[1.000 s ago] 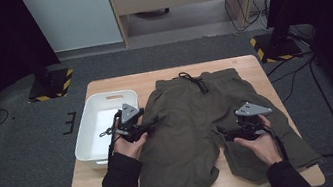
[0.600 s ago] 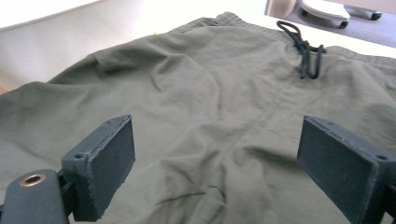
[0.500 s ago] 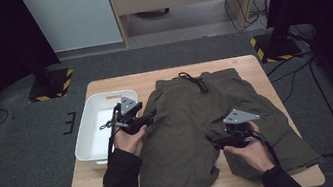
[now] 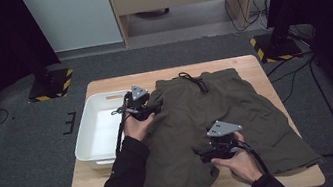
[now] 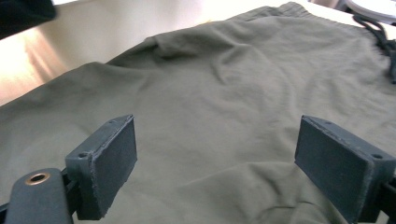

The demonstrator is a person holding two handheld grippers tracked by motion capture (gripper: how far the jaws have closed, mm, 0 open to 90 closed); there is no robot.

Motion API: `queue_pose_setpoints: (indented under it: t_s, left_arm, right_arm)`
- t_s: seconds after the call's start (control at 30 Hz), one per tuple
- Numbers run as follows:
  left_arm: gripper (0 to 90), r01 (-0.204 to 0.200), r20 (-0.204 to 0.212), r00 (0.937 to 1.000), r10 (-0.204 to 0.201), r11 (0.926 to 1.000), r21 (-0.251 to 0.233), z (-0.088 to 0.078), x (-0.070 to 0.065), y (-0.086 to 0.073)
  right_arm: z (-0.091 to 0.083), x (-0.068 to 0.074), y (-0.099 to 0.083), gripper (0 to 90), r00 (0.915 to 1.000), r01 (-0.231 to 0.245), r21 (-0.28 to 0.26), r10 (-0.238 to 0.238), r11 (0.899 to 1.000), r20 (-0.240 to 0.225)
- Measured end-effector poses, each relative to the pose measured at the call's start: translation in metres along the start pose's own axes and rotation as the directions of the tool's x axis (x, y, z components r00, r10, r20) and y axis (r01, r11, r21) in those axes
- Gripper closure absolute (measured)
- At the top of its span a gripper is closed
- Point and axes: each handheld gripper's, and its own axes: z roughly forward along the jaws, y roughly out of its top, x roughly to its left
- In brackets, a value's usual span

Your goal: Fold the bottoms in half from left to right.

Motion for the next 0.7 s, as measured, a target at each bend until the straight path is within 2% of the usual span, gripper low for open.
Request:
queue_pose_setpoints:
  t_s: [0.1, 0.17, 0.3, 0.37, 0.5, 0.6, 0.7]
  left_arm:
    - [40.4, 0.017, 0.011, 0.9998, -0.018, 0.9997, 0.015, 0.010, 0.002, 0.000]
    - [40.6, 0.008, 0.002, 1.0000, -0.008, 0.9994, 0.035, 0.018, 0.004, -0.001]
    - [41.6, 0.053, 0.013, 0.9985, -0.054, 0.9976, 0.044, 0.030, 0.009, -0.004]
    - [41.5, 0.049, 0.004, 0.9988, -0.049, 0.9974, 0.053, 0.037, 0.012, -0.007]
    - [40.8, 0.073, 0.008, 0.9972, -0.074, 0.9943, 0.077, 0.049, 0.017, -0.014]
    - [40.3, 0.058, 0.006, 0.9982, -0.059, 0.9938, 0.095, 0.055, 0.017, -0.018]
    - [39.2, 0.043, -0.014, 0.9990, -0.042, 0.9921, 0.118, 0.060, 0.018, -0.021]
  right_arm:
    - [0.003, 0.008, 0.000, 13.5, 0.9997, 0.012, 0.004, -0.012, 1.000, -0.023]
    - [0.005, 0.013, 0.000, 13.8, 0.9991, 0.019, 0.010, -0.018, 1.000, -0.038]
    - [0.012, 0.025, -0.001, 14.1, 0.9970, 0.033, 0.019, -0.031, 0.999, -0.070]
    - [0.016, 0.032, -0.002, 14.1, 0.9954, 0.040, 0.026, -0.038, 0.999, -0.088]
    - [0.023, 0.048, -0.005, 14.4, 0.9918, 0.056, 0.035, -0.051, 0.998, -0.117]
    - [0.029, 0.059, -0.007, 14.6, 0.9886, 0.062, 0.031, -0.057, 0.998, -0.139]
    - [0.036, 0.067, -0.009, 14.2, 0.9859, 0.071, 0.039, -0.064, 0.997, -0.155]
